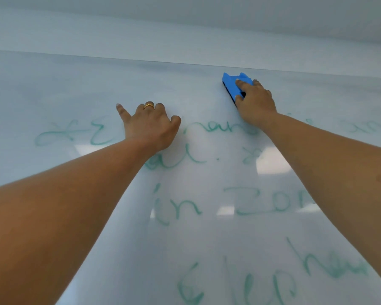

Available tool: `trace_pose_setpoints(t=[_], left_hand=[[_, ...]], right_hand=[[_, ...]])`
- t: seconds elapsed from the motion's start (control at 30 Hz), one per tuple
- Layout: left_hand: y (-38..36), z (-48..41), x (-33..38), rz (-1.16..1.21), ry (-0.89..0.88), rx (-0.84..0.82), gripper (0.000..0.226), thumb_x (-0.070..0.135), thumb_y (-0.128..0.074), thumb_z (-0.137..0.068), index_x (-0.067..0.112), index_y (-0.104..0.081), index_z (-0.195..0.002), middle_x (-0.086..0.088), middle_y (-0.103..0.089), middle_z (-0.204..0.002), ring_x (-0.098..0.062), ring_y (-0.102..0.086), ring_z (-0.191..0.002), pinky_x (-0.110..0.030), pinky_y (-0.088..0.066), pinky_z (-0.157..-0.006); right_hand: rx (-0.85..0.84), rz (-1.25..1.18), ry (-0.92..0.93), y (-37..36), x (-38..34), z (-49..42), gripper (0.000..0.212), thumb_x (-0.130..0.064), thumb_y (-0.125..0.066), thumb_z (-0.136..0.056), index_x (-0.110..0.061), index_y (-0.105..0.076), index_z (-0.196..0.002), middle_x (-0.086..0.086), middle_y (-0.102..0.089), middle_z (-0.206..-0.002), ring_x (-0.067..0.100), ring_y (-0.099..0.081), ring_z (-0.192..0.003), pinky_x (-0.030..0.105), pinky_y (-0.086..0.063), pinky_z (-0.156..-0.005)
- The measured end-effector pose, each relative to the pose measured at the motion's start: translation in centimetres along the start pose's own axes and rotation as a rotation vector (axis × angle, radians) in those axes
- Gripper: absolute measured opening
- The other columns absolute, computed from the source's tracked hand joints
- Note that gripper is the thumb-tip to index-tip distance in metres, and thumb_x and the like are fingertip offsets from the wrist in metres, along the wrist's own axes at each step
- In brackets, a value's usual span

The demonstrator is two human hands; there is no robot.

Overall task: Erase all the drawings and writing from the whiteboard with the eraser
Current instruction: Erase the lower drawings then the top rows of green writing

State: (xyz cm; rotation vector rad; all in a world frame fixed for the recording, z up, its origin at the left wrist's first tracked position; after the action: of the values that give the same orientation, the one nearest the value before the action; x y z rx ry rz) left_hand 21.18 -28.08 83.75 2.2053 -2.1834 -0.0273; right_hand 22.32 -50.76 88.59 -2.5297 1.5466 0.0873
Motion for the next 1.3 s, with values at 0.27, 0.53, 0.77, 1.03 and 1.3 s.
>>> trace_pose_setpoints(t=[0.27, 0.53, 0.77, 1.03, 1.3], left_hand=[[0.0, 0.1, -0.4, 0.007, 0.001, 0.008, 0.048, 0.035, -0.023, -0.096, 0.008, -0.042, -0.132, -0.011, -0.04, -0.139, -0.025, -0.035, -0.13, -0.06, 0.001, -0.109], [0.1, 0.1, -0.7, 0.016, 0.005, -0.043, 0.05, 0.037, -0.024, -0.096, 0.012, -0.038, -0.137, -0.007, -0.035, -0.144, -0.024, -0.033, -0.132, -0.058, -0.002, -0.11], [0.6, -0.3, -1.1, 0.039, 0.019, -0.111, 0.047, 0.037, -0.027, -0.096, 0.016, -0.04, -0.136, -0.004, -0.035, -0.144, -0.024, -0.035, -0.129, -0.053, -0.012, -0.109], [1.7, 0.6, -4.7, 0.087, 0.079, -0.061, 0.046, 0.041, -0.029, -0.097, 0.022, -0.039, -0.138, 0.0, -0.031, -0.149, -0.021, -0.032, -0.134, -0.05, -0.011, -0.11], [2.8, 4.7, -14.9, 0.116, 0.236, 0.101, 0.051, 0.042, -0.029, -0.098, 0.018, -0.033, -0.143, -0.002, -0.026, -0.153, -0.02, -0.022, -0.14, -0.05, -0.013, -0.112]], right_hand=[[0.048, -0.037, -0.181, 0.8, 2.0, -0.3, 0.049, -0.016, -0.036, -0.098, -0.028, -0.028, -0.144, 0.011, -0.015, -0.153, 0.033, -0.026, -0.132, 0.036, -0.028, -0.105], [0.101, -0.065, 0.0, -0.7, -3.4, 1.6, 0.041, -0.025, -0.038, -0.096, -0.026, -0.039, -0.137, 0.007, -0.022, -0.152, 0.031, -0.032, -0.126, 0.037, -0.032, -0.101], [0.071, -0.098, 0.094, -1.6, -6.4, 2.2, 0.04, -0.022, -0.039, -0.093, -0.025, -0.042, -0.133, 0.006, -0.028, -0.148, 0.03, -0.036, -0.121, 0.036, -0.033, -0.097], [0.008, -0.199, 0.231, -3.1, -10.7, 2.8, 0.036, -0.019, -0.045, -0.093, -0.027, -0.047, -0.128, 0.001, -0.039, -0.139, 0.026, -0.039, -0.119, 0.03, -0.033, -0.092], [-0.063, -0.264, 0.304, -5.0, -16.3, 4.7, 0.032, -0.023, -0.048, -0.093, -0.027, -0.05, -0.125, -0.003, -0.043, -0.134, 0.024, -0.04, -0.118, 0.031, -0.035, -0.093]])
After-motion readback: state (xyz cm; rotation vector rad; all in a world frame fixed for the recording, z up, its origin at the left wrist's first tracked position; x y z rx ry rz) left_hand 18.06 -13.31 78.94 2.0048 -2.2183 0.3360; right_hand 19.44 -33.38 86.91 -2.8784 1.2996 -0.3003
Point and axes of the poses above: each hand's wrist, its own z-axis away from the middle knuckle, its own y-axis out of the back of the hand, x = y × z, the point moved 8 cm from there along -z, towards the middle knuckle
